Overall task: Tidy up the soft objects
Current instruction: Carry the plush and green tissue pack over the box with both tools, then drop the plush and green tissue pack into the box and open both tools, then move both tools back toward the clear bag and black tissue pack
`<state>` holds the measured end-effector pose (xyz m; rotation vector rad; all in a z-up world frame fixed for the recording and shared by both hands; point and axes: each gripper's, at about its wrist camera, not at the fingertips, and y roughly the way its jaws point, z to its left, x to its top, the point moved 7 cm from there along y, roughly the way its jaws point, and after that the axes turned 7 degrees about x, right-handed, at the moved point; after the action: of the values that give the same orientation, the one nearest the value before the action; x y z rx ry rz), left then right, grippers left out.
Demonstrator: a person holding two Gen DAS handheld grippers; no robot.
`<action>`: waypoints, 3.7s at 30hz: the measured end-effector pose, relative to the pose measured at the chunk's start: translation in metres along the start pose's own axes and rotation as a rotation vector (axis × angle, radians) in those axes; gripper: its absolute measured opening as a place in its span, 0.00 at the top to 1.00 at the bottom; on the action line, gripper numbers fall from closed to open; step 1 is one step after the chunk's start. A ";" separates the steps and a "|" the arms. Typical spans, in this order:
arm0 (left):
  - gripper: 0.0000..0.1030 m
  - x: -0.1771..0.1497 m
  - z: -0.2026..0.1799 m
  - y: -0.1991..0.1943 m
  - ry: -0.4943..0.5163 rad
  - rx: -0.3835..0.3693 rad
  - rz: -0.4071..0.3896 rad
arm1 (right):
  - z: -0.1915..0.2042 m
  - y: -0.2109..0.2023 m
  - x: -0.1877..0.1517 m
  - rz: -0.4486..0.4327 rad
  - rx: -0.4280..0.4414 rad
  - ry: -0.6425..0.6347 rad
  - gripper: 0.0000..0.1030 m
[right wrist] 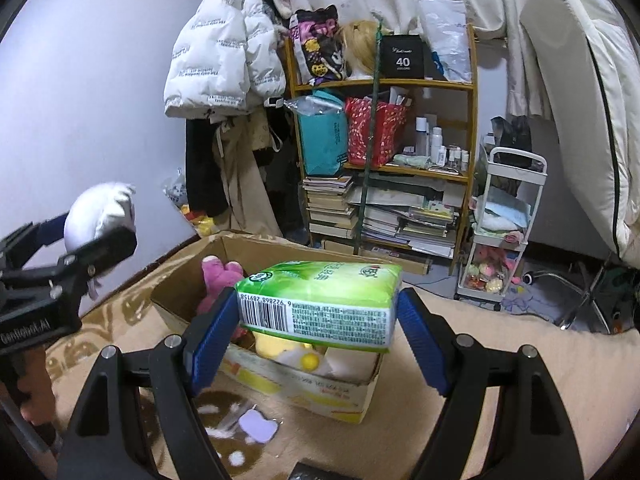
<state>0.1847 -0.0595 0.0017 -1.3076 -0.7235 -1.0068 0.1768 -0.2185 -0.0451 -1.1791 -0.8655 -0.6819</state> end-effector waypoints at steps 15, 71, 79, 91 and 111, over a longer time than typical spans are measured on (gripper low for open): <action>0.14 -0.023 -0.009 0.057 -0.011 -0.021 0.085 | -0.008 0.042 -0.014 0.031 0.039 -0.001 0.18; 0.05 -0.065 0.003 0.031 -0.014 -0.053 0.317 | -0.005 -0.010 -0.067 0.179 0.007 0.139 0.04; 0.05 -0.085 0.007 -0.001 -0.020 -0.073 0.366 | -0.001 -0.027 -0.089 0.241 -0.015 0.179 0.04; 0.05 -0.111 0.000 -0.018 0.006 -0.066 0.411 | 0.005 -0.031 -0.110 0.298 -0.058 0.152 0.04; 0.05 -0.132 -0.031 0.034 -0.002 -0.153 0.537 | -0.018 -0.006 -0.135 0.389 -0.093 0.268 0.04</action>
<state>0.1571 -0.0663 -0.1350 -1.5274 -0.2695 -0.6305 0.1061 -0.2355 -0.1608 -1.2605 -0.3668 -0.5467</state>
